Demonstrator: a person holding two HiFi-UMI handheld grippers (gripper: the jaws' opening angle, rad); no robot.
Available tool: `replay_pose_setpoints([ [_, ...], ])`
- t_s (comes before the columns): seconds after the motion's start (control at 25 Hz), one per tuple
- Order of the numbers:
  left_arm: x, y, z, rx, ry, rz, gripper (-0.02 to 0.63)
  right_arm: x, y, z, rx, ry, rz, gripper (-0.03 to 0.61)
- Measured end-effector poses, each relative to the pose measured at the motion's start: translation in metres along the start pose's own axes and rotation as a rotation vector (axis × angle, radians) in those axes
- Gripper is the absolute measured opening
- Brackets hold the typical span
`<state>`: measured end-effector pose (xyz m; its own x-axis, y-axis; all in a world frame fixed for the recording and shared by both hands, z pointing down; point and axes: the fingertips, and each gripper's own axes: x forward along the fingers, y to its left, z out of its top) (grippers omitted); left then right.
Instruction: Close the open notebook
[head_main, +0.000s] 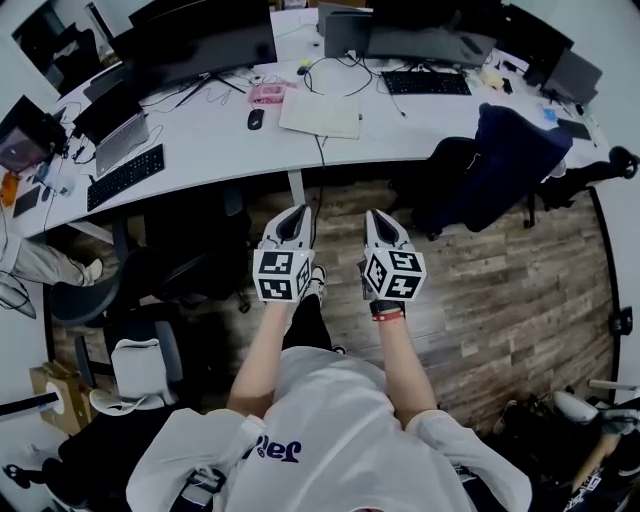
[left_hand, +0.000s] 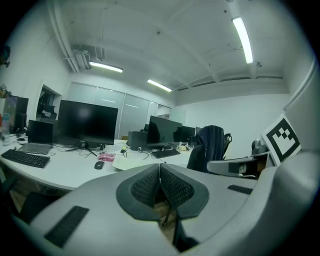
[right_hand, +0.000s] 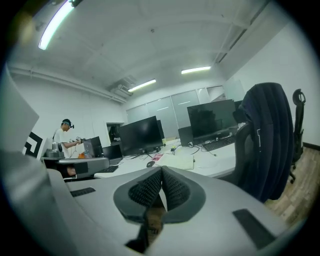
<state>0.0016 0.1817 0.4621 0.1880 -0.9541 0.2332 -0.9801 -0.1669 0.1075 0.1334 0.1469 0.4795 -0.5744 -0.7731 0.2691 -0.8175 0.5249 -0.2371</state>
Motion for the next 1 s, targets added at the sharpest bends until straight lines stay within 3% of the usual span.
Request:
replay_pose_setpoints([
  [0.24, 0.061, 0.048, 0.017, -0.019, -0.004, 0.02, 0.021, 0.077, -0.001, 0.034, 0.004, -0.053, 0.034, 0.014],
  [0.52, 0.124, 0.107, 0.028, -0.025, 0.02, 0.024, 0.02, 0.166, -0.001, 0.047, -0.009, 0.014, 0.098, 0.012],
  [0.8, 0.181, 0.153, 0.049, -0.052, 0.019, 0.004, 0.02, 0.241, -0.005, 0.067, -0.045, 0.04, 0.067, 0.011],
  [1.0, 0.219, 0.181, 0.056, -0.087, 0.025, -0.039, 0.02, 0.291, -0.016, 0.075, -0.041, 0.071, -0.004, 0.009],
])
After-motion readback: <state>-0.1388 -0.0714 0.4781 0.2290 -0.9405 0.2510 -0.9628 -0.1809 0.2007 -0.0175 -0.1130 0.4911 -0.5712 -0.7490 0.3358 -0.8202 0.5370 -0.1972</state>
